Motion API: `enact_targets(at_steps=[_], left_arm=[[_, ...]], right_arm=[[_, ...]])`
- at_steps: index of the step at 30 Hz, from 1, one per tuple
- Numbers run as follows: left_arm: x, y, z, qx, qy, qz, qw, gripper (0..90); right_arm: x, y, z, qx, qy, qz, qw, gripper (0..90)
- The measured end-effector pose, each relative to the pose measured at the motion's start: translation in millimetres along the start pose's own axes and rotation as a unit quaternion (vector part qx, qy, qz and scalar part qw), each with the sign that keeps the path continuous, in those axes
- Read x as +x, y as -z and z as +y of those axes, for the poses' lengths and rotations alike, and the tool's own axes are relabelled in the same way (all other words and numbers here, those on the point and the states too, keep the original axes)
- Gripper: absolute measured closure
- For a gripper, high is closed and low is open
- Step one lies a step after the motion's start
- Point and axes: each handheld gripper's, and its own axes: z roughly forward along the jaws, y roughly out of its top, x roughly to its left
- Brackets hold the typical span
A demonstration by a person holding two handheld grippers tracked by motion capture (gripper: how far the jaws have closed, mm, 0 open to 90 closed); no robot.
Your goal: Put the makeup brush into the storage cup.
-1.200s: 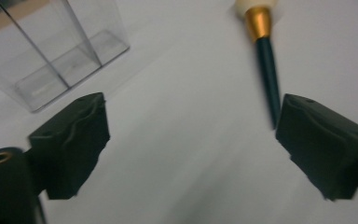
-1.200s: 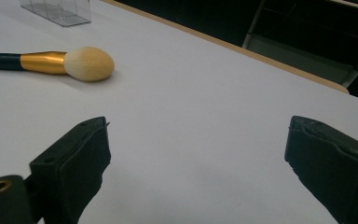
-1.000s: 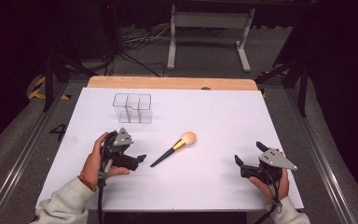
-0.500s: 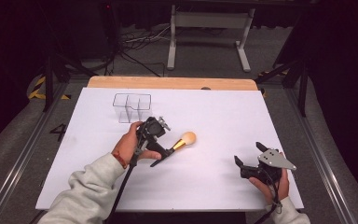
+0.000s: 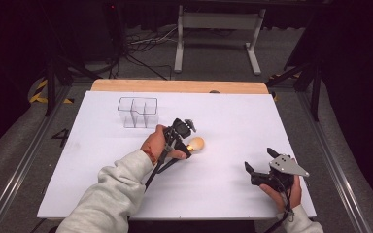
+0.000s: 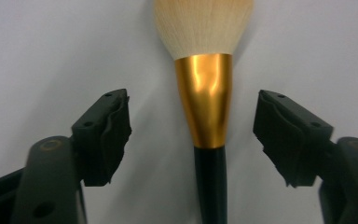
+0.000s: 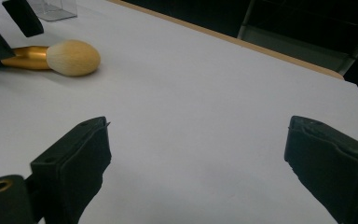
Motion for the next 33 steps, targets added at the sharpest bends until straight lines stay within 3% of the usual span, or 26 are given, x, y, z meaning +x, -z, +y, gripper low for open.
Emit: enact_targets(at_steps=[6,8,12,16,20,22,23,25,26,29,33], left_arm=[[1.0,-10.0,6.6,0.02,-0.004,0.001,0.9998,42.3],[1.1,-9.7,8.3,0.025,-0.017,0.007,0.9995,44.8],[1.1,-8.7,8.5,0.024,-0.034,0.015,0.999,61.2],[2.5,-7.9,6.7,0.02,-0.038,0.01,0.999,61.9],[4.1,-5.5,0.6,0.005,-0.036,0.019,0.9992,62.4],[6.9,-1.1,-3.5,-0.005,-0.033,0.016,0.9993,62.6],[9.4,3.9,-7.8,-0.021,-0.03,0.016,0.9992,62.6],[10.2,8.0,-11.0,-0.026,-0.029,0.015,0.9991,62.6],[11.1,13.0,-15.8,-0.042,-0.03,0.016,0.9986,62.7],[11.5,19.4,-21.7,-0.056,-0.03,0.017,0.9978,62.8],[11.4,36.6,-36.2,-0.093,-0.031,0.018,0.995,62.9]], right_arm=[[-1.0,-0.2,-0.4,-0.001,-0.001,0.0,1.0,7.7],[-1.2,0.0,-0.4,-0.001,-0.002,-0.001,1.0,7.7],[-1.6,-0.4,-0.7,-0.002,-0.003,-0.002,1.0,7.7],[-1.6,-0.7,-0.8,-0.001,-0.004,-0.003,1.0,7.7],[-1.3,-0.2,-0.9,0.0,-0.002,-0.004,1.0,7.7],[-1.7,-0.2,-0.8,-0.003,-0.005,-0.004,1.0,7.7],[-1.5,-0.2,-0.7,-0.001,-0.004,-0.004,1.0,7.7],[-1.3,-0.1,-0.8,0.0,-0.004,-0.005,1.0,7.7],[-1.2,-0.2,-0.8,-0.001,-0.004,-0.005,1.0,7.7],[-1.5,-0.2,-0.8,-0.002,-0.004,-0.005,1.0,7.7],[-1.8,0.2,-0.7,-0.003,-0.006,-0.007,1.0,7.7]])
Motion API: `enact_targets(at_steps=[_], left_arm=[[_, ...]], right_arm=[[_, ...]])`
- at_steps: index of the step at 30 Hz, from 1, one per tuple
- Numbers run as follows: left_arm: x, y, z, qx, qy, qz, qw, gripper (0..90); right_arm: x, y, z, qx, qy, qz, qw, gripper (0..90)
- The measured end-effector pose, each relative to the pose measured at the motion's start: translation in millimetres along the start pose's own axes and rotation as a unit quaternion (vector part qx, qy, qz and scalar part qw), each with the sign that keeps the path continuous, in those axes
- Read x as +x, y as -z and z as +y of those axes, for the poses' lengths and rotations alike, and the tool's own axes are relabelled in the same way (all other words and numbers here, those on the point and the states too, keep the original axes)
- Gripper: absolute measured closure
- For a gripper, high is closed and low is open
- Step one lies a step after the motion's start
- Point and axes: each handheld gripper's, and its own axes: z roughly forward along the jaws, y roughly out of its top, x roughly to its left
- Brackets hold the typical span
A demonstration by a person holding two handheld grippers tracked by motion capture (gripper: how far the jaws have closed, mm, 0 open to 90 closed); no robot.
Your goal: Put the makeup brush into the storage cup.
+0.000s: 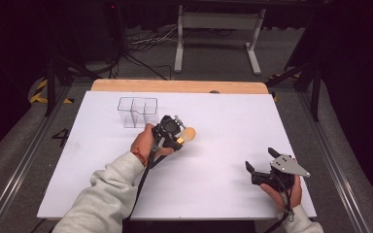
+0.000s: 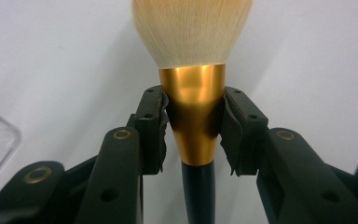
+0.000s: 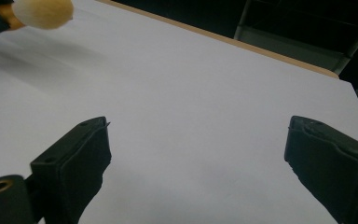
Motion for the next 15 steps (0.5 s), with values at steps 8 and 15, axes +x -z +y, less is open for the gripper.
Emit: enact_targets(at_steps=[8,15], left_arm=[[0.7,32.2,-28.4,-0.085,0.0,0.005,0.9964,63.0],[-4.8,60.9,-63.5,-0.194,-0.015,0.018,0.9807,63.1]], right_arm=[[-1.5,1.7,-0.7,-0.009,-0.003,0.01,0.9999,7.4],[-1.4,2.6,-0.5,-0.01,-0.002,0.015,0.9998,7.0]])
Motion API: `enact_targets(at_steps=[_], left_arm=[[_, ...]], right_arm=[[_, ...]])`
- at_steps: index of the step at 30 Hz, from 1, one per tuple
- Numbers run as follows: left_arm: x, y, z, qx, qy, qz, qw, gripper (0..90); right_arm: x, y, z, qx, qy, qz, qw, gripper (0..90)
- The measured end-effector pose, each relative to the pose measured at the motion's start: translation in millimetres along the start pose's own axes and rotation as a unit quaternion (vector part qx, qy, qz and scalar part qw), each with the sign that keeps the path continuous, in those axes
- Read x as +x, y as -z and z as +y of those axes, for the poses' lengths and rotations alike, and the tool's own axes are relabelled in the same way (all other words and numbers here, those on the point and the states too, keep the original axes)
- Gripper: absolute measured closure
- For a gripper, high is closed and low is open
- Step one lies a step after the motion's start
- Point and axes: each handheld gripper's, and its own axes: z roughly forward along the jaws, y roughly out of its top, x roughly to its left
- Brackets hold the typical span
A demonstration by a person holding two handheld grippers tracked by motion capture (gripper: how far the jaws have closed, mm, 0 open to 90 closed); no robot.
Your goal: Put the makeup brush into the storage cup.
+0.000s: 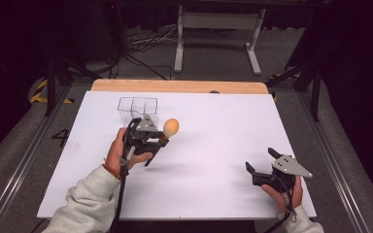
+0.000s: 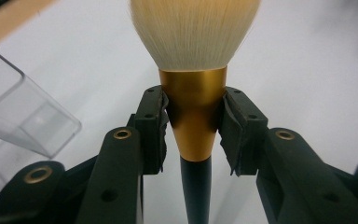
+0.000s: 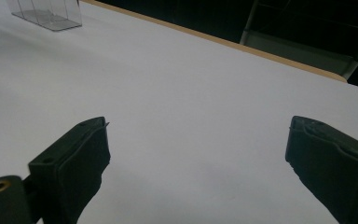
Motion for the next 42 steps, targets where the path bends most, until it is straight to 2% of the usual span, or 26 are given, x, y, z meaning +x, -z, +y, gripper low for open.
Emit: enact_targets(at_steps=[2,6,12,14,15,18,19,21,26,29,30,32,33,37,40,41,42], left_arm=[[-5.1,8.8,-3.1,-0.019,-0.015,0.01,0.9997,63.0],[-9.1,19.6,-8.0,-0.042,-0.024,0.017,0.9987,63.0],[-9.7,35.3,-15.6,-0.081,-0.022,0.029,0.996,63.1],[-8.8,37.4,-16.8,-0.085,-0.022,0.03,0.9957,63.1],[-5.3,40.5,-19.2,-0.102,-0.016,0.026,0.9943,63.1],[0.8,42.9,-21.9,-0.12,-0.003,0.032,0.9922,63.1],[2.5,43.6,-22.7,-0.123,0.0,0.027,0.992,63.1],[3.0,45.3,-23.5,-0.129,0.0,0.038,0.9909,63.1],[8.6,51.6,-25.1,-0.146,0.005,0.044,0.9884,63.0],[12.5,56.6,-26.4,-0.165,0.016,0.052,0.9849,63.1],[12.5,56.6,-26.4,-0.165,0.016,0.052,0.9849,63.0],[14.4,59.6,-26.5,-0.172,0.018,0.057,0.9833,63.1],[16.0,61.5,-26.4,-0.179,0.02,0.064,0.9815,63.1],[19.6,63.4,-25.4,-0.185,0.023,0.067,0.9801,63.1],[24.5,64.8,-23.5,-0.202,0.024,0.07,0.9766,63.0],[24.5,64.8,-23.5,-0.202,0.024,0.07,0.9766,63.1],[24.7,64.8,-22.5,-0.208,0.021,0.075,0.9751,63.1]], right_arm=[[0.3,0.2,0.2,0.0,0.001,0.001,1.0,7.0],[0.8,-0.3,0.2,-0.001,0.003,0.001,1.0,6.9],[1.1,0.3,0.5,-0.002,0.004,0.0,1.0,6.9],[1.4,0.1,0.5,-0.002,0.005,-0.001,1.0,6.9],[1.2,0.1,0.5,-0.001,0.005,-0.002,1.0,6.9],[1.8,0.1,0.8,-0.002,0.006,-0.005,1.0,6.8],[1.9,0.3,1.0,-0.002,0.007,-0.006,1.0,6.8],[2.7,0.7,1.4,-0.004,0.009,-0.006,0.9999,6.8],[2.9,0.4,1.5,-0.005,0.012,-0.005,0.9999,6.8],[2.9,0.5,1.4,-0.006,0.012,-0.006,0.9999,6.8],[2.9,0.5,1.4,-0.006,0.012,-0.006,0.9999,6.8],[2.7,0.9,1.5,-0.006,0.013,-0.009,0.9999,6.8],[2.7,1.2,1.6,-0.007,0.013,-0.01,0.9998,6.8],[2.5,1.2,1.7,-0.008,0.014,-0.01,0.9998,6.8],[2.6,1.5,1.8,-0.008,0.014,-0.012,0.9998,6.7],[2.6,1.5,1.8,-0.008,0.014,-0.012,0.9998,6.7],[2.4,1.6,1.8,-0.008,0.014,-0.012,0.9998,6.8]])
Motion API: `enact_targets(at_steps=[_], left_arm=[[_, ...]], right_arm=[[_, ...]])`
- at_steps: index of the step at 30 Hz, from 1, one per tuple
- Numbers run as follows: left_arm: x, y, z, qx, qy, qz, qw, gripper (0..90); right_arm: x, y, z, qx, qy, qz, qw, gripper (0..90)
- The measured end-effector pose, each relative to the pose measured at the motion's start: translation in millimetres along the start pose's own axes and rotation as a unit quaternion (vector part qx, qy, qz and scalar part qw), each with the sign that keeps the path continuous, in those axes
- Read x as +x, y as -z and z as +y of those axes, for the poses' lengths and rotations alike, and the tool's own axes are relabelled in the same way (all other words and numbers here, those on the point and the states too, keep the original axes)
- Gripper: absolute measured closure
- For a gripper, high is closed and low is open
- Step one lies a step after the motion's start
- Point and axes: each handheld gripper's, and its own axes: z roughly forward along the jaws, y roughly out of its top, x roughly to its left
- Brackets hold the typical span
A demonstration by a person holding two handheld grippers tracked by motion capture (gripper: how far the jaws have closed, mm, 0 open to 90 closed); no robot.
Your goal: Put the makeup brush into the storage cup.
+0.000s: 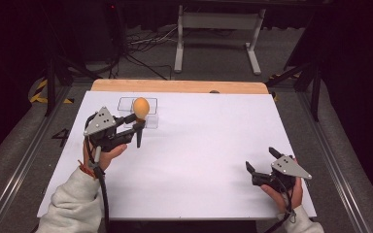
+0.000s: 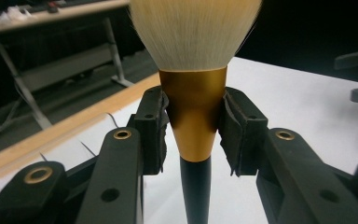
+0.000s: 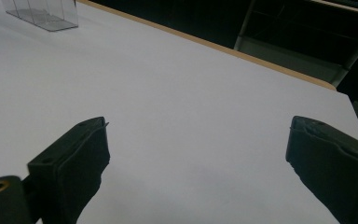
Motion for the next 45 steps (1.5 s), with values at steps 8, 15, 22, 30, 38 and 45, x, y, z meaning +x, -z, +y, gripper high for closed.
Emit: enact_targets(at_steps=[8,15,22,30,38,45], left_arm=[[6.1,-9.3,6.7,-0.02,0.004,0.0,0.9998,63.1],[9.5,-14.0,15.1,-0.036,0.003,0.005,0.9993,63.0],[13.3,-19.2,22.6,-0.048,0.004,0.009,0.9988,63.0],[19.0,-27.4,30.1,-0.056,0.001,0.017,0.9983,63.0],[25.4,-36.8,32.3,-0.061,0.006,0.023,0.9979,63.0],[38.7,-48.0,33.6,-0.068,0.009,0.019,0.9975,63.0]], right_arm=[[-0.1,0.9,-0.2,0.0,0.001,-0.002,1.0,6.7],[-0.5,1.4,-0.3,-0.001,0.001,-0.004,1.0,6.7],[-0.6,1.8,-0.1,-0.002,0.001,-0.004,1.0,6.7],[-0.5,1.8,-0.1,-0.003,0.001,-0.004,1.0,6.7],[0.1,1.4,0.0,-0.002,0.002,-0.002,1.0,6.7],[0.9,0.3,-0.3,0.001,0.004,-0.002,1.0,6.7]])
